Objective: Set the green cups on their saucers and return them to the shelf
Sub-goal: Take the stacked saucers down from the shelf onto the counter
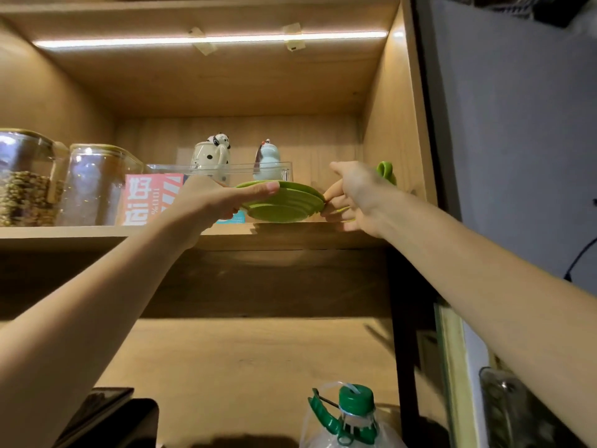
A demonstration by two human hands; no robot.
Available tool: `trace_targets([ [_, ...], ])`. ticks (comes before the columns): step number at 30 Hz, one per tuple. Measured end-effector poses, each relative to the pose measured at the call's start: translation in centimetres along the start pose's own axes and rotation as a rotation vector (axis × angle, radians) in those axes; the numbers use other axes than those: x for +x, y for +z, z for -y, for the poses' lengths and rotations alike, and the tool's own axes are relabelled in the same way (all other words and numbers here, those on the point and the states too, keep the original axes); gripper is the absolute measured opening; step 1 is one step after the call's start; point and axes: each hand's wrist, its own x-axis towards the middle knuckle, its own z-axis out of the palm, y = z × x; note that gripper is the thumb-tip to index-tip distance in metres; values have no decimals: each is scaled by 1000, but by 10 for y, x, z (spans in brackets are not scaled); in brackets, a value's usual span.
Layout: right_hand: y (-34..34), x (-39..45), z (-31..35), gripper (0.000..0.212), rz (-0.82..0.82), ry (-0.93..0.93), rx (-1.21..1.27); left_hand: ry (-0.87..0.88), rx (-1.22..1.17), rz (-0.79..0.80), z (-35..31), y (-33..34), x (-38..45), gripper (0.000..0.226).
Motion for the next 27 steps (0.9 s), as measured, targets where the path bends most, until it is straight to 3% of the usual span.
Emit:
trace_targets([
  [5, -9, -37, -1, 48, 85, 107, 206, -62, -63, 24, -12, -7, -38, 64],
  [11, -6, -78, -35, 22, 53, 162, 307, -95, -98, 29, 11, 4, -105, 81],
  [14, -6, -97, -63, 27, -30, 202, 374, -49, 0, 32, 22, 10, -136, 102],
  [19, -4, -133, -110, 30, -81, 271, 518, -1, 69, 63, 39, 20, -180, 101],
  [27, 12, -208, -200, 23, -84, 449, 638, -173, 23, 89, 105, 39, -291, 118],
])
